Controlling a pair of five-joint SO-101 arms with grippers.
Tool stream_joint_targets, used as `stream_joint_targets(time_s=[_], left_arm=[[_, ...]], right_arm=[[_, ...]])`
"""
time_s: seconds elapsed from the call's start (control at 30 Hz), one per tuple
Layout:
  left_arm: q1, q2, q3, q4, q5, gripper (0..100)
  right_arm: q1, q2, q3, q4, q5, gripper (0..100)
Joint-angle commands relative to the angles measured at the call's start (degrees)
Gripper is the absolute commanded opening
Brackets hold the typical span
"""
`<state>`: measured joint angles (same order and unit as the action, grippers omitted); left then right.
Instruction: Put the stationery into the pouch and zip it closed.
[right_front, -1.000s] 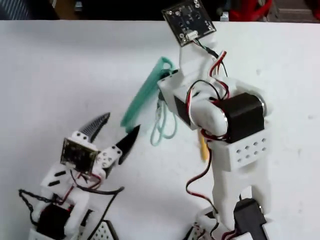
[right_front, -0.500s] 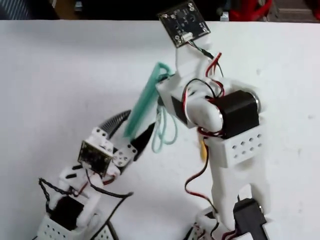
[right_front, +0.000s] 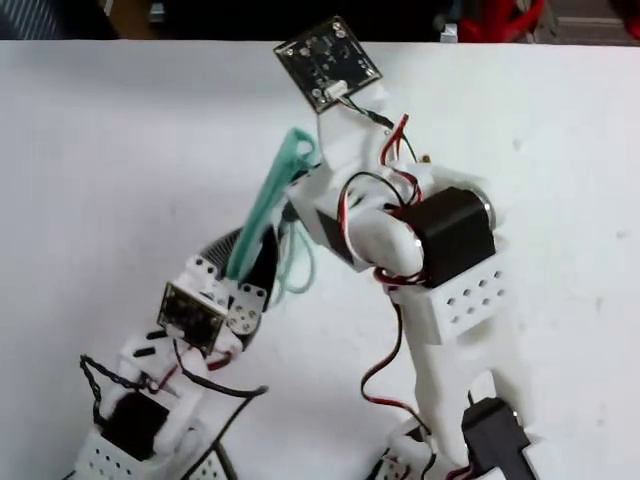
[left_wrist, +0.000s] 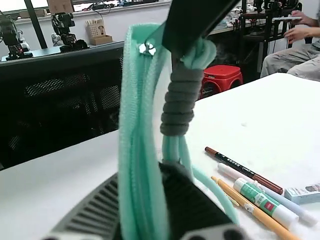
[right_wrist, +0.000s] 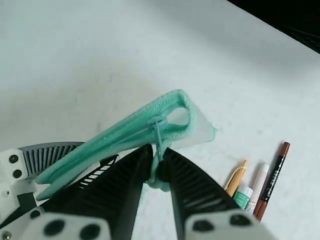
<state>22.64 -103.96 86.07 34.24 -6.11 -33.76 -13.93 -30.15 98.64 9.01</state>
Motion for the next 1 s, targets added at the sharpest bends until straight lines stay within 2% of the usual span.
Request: stream_joint_targets(time_s=[0.0, 0.17, 0.3, 0.43, 0.6, 0.77, 0.97], left_arm=[[-1.19, -0.66, -3.25, -0.70, 0.70, 2], [-1.01, -0.48, -15.82, 8.62, 1.93, 2], [-0.48, 1.01, -22.42, 9.93, 5.36, 2], [-0.66, 11.30, -25.67, 9.93, 5.63, 2], [-0.92, 24.22, -30.77, 11.25, 10.11, 2], [-2.86, 23.25, -31.56, 12.04, 10.11, 2], [-6.81, 20.62, -26.81, 11.87, 10.29, 2]], right_arm=[[2.33, -2.15, -0.53, 0.04, 0.35, 1.6], [6.64, -1.71, -0.09, 0.04, 0.35, 1.6], [5.67, -2.15, -0.09, 0.13, 0.35, 1.6], [4.18, -2.51, 2.73, 0.13, 0.44, 1.6], [3.30, -6.29, 12.31, 0.04, 6.07, 1.7], [3.47, -8.92, 17.32, -0.13, 6.33, 1.7], [3.47, -6.90, 17.41, -0.22, 6.15, 1.7]])
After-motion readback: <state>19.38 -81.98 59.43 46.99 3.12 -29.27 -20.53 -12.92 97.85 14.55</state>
